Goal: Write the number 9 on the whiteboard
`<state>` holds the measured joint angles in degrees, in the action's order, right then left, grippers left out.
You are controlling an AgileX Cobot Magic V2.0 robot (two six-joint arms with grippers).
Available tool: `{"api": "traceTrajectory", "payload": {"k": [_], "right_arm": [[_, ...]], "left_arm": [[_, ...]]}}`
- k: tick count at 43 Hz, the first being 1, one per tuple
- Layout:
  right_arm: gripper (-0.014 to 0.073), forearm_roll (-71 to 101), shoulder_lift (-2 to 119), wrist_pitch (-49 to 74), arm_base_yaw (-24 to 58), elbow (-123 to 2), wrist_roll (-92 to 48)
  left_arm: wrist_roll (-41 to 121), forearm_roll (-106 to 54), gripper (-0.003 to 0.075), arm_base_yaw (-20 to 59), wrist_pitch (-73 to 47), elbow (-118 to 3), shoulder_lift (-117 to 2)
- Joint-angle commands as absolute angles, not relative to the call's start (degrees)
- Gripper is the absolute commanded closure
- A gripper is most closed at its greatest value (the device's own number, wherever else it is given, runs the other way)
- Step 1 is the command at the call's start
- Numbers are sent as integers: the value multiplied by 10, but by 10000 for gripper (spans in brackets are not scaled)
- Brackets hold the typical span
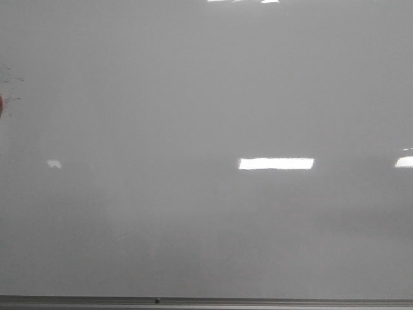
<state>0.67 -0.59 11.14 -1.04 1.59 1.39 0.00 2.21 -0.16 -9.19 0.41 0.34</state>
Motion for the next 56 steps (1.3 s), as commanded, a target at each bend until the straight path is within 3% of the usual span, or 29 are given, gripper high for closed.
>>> {"api": "traceTrajectory", "payload": {"k": [1,26,38,46,56], "right_arm": [[662,0,-16,68,-13,14,12],[662,0,-16,65,-13,14,12],[662,5,-16,53,-13,-43,12],[661,18,6,155,-13,-153,12],[661,18,104,202,-13,-227,12]], "left_arm": [[0,22,739,3,-43,5,14],[0,22,739,3,-33,5,14],[-5,13,739,3,139,-15,14],[-6,5,739,3,16,-126,-21],[-6,5,739,3,-109,-234,-156]]}}
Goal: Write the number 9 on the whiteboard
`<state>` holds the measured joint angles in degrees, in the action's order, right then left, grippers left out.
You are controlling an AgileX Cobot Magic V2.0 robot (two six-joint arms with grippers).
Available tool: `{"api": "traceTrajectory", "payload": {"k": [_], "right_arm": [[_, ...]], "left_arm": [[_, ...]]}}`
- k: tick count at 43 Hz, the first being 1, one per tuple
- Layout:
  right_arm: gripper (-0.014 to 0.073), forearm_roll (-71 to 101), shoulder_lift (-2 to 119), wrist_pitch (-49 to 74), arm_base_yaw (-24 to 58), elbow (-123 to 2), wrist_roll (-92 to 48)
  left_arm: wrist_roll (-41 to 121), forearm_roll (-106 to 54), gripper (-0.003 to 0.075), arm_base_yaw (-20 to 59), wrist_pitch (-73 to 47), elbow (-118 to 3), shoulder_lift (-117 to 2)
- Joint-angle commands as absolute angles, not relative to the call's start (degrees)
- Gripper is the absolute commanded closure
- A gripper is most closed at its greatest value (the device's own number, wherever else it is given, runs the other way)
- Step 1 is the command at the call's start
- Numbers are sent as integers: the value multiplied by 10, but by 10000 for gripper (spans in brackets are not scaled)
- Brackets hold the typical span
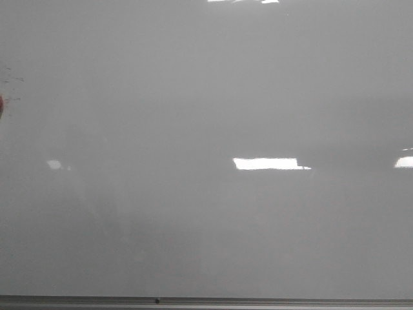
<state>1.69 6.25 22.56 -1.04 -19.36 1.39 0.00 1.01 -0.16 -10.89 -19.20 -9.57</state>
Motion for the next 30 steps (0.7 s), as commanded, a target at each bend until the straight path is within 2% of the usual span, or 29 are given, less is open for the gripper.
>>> {"api": "traceTrajectory", "payload": {"k": [1,7,11,14,18,21,25,30], "right_arm": [[661,18,109,202,-13,-229,12],[652,18,124,198,-13,-230,12],[561,18,124,199,-13,-230,12],[428,18,124,197,-13,-230,12],[211,18,124,197,-13,-230,12],[103,18,124,197,-13,-230,12],[39,18,124,197,-13,-230,12],[36,18,124,197,-13,-230,12]], "left_arm": [[-6,5,739,3,-109,-239,-163],[-6,5,737,3,-103,-247,-208],[-6,5,690,3,-103,-247,-217],[-6,5,574,3,-103,-247,-221],[-6,5,323,3,-103,-247,-227],[-6,5,162,3,-101,-246,-231],[-6,-7,81,3,-99,-245,-238],[-6,-50,81,7,-102,-246,-277]]}}
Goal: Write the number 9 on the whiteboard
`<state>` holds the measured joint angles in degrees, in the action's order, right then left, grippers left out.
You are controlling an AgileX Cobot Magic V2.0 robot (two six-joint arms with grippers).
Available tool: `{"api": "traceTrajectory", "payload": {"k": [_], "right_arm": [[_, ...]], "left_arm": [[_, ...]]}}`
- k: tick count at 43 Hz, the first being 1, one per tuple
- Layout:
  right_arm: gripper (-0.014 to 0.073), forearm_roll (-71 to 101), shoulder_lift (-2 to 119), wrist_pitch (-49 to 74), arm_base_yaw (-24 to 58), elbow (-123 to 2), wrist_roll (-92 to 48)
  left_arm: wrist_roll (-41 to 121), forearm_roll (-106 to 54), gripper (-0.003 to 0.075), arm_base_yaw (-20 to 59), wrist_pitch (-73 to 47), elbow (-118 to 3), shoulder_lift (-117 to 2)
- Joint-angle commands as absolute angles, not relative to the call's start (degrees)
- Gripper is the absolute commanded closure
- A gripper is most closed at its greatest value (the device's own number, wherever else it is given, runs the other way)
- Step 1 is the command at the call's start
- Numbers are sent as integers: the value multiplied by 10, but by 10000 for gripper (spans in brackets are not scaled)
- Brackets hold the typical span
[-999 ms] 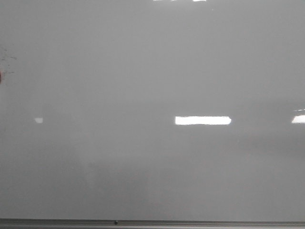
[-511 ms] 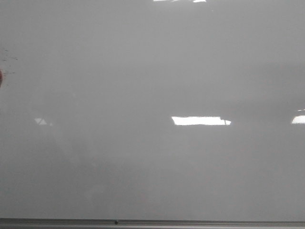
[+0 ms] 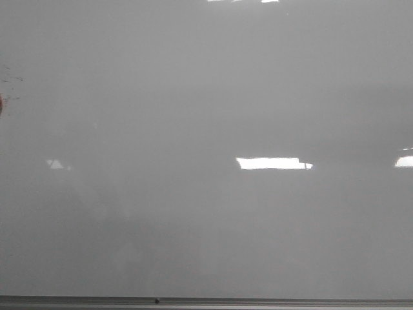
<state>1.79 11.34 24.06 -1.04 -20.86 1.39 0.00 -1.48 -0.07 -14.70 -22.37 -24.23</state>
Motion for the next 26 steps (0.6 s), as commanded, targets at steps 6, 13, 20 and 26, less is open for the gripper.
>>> {"api": "traceTrajectory", "payload": {"k": [6,13,20,26], "right_arm": [[36,18,124,197,-13,-230,12],[36,18,124,197,-13,-230,12],[36,18,124,197,-13,-230,12],[36,18,124,197,-13,-230,12]], "left_arm": [[-6,-79,81,38,-97,-261,-377],[-6,-90,83,66,-88,-303,-534],[-6,-94,109,66,-34,-351,-674],[-6,-94,135,66,20,-382,-757]]}}
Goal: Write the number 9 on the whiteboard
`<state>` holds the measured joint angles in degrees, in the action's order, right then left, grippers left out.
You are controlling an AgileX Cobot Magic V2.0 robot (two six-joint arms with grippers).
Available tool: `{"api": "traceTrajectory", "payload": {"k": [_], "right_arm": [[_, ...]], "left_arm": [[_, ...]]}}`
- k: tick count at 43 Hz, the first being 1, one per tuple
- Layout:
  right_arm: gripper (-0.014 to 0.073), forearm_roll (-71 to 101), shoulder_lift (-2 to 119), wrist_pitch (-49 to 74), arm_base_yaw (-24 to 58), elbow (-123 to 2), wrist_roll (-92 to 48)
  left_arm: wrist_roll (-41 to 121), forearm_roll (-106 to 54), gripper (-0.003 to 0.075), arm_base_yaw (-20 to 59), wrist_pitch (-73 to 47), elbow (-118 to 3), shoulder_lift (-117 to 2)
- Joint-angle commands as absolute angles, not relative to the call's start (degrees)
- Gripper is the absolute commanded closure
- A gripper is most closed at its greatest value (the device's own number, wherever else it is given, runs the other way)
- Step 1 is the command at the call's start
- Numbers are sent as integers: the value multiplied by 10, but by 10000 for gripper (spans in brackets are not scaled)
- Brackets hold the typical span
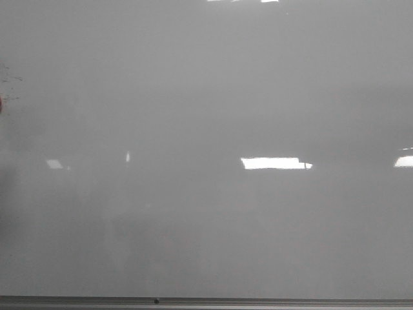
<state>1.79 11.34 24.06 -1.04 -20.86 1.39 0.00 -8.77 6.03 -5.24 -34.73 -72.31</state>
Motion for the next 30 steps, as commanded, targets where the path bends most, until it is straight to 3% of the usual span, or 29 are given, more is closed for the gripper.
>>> {"api": "traceTrajectory", "payload": {"k": [1,8,13,27,30], "right_arm": [[36,18,124,197,-13,-230,12],[36,18,124,197,-13,-230,12],[36,18,124,197,-13,-230,12],[36,18,124,197,-13,-230,12],[36,18,124,197,-13,-230,12]], "left_arm": [[-6,-94,140,66,26,-387,-767],[-6,-94,191,66,71,-402,-822],[-6,-94,275,66,93,-402,-838],[-6,-91,724,66,112,-402,-840],[-6,-89,739,66,112,-402,-840]]}}
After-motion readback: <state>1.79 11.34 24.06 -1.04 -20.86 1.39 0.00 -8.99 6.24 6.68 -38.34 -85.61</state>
